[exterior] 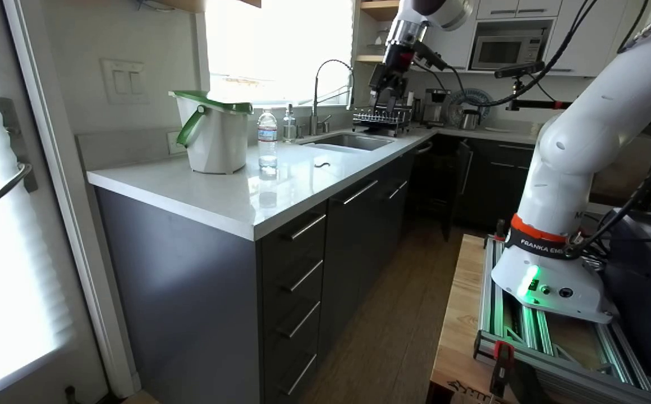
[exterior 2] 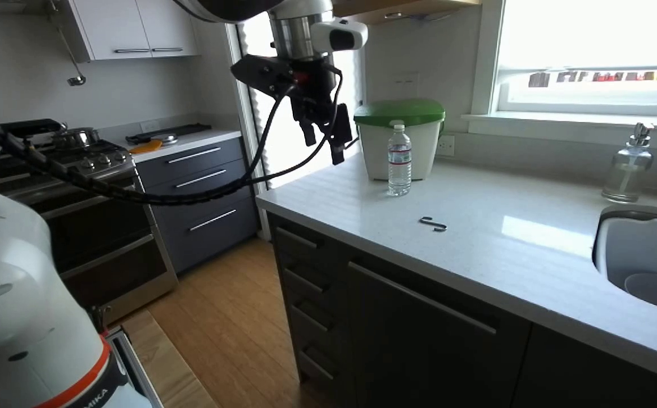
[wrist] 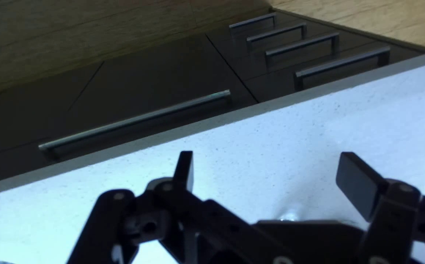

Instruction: Hang the object on the cupboard to the cupboard door

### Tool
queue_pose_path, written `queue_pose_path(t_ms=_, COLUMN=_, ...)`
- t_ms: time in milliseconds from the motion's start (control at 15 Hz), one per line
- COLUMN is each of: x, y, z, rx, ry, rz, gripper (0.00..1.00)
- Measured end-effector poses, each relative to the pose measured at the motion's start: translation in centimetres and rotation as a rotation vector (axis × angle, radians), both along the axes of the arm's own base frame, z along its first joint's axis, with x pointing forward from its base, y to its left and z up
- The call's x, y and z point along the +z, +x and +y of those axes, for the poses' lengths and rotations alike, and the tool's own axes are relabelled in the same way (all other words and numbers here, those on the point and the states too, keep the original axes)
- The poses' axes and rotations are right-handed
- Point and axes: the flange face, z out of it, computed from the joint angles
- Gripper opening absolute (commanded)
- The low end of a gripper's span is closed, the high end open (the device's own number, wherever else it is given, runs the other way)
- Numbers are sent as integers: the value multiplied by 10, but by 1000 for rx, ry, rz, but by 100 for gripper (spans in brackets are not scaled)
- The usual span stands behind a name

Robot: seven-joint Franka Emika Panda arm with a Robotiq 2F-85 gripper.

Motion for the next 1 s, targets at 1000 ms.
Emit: queue_pose_path(t_ms=1000, x=-84, y=110, z=-53, rx=-790, ry=5, rz=57, gripper=100)
